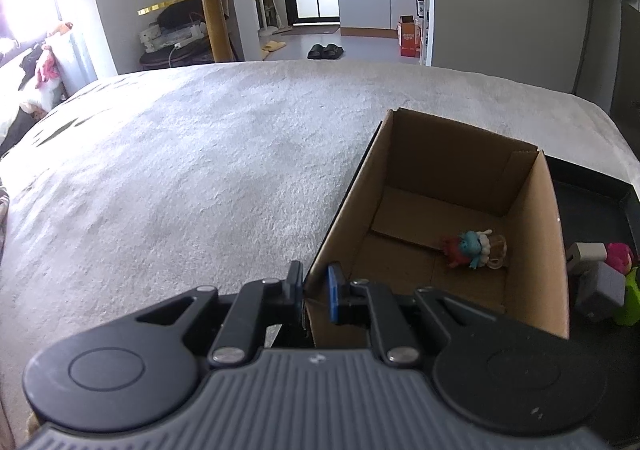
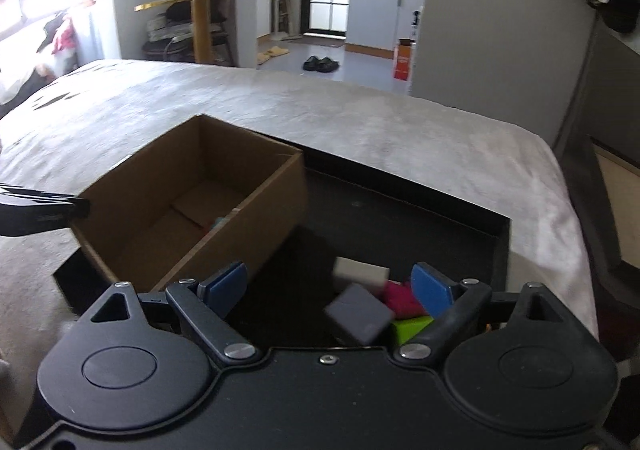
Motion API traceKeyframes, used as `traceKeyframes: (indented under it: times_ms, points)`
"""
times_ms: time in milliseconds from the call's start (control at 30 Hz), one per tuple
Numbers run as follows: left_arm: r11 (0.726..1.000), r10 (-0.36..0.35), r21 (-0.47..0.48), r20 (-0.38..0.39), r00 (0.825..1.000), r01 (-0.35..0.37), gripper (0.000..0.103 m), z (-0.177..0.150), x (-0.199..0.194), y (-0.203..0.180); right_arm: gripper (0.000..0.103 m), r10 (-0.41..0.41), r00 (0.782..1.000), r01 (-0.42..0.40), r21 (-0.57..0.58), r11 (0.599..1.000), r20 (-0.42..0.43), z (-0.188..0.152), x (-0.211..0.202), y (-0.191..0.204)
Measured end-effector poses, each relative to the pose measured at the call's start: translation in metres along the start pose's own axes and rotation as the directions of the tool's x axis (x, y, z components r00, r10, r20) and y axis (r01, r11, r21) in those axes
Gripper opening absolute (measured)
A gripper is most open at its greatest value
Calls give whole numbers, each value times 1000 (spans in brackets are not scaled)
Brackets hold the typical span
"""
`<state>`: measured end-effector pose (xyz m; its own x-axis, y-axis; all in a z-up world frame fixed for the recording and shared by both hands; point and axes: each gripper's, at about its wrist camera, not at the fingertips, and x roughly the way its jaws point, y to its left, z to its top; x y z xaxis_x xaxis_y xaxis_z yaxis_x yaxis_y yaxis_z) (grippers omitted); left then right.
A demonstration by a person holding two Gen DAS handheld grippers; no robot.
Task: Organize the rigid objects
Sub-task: 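Carry the figurine into the cardboard box and open the right gripper, then lower the right gripper onto the green cube and close it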
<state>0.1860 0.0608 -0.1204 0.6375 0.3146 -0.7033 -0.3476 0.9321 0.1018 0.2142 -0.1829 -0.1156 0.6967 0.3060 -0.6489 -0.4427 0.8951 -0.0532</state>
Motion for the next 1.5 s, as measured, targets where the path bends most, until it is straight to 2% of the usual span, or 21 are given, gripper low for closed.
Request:
traceKeyframes:
  times_ms: [300,400,633,867,967,1000,1033,1300,1500]
  points:
    - [1000,6,-14,5,1000,-6,12,-2,0,-1,89,-52,999,52,52,997,-1,-25,18,-31]
    - [1000,15,-9,-2,1000,-15,12,-3,0,-2,88,-68,997,70,61,996,-34,-28,27,-38]
    - [1000,30,-4,-10,999,-30,12,-2,-1,-6,85,-50,998,54,82,995,-48,-39,35,-56]
    - [999,34,21,-18,999,-34,12,-1,-1,-7,80,-78,993,83,61,995,-90,-46,47,-65]
    - [999,32,38,-38,999,-30,11,2,1,-6,64,-81,988,87,42,995,-129,-49,55,-66]
    - [999,28,37,-42,999,-26,11,3,1,-6,50,-81,986,87,35,996,-145,-51,58,-66]
    - [999,22,37,-45,999,-20,11,3,1,-5,49,-80,986,85,32,996,-149,-53,60,-67]
    - [998,6,66,-30,1000,-4,9,-1,-6,-9,48,-81,994,83,21,996,-72,-42,37,-62]
    - [996,-36,75,-41,999,39,7,-1,-9,-9,48,-77,997,77,46,996,-15,-29,24,-63]
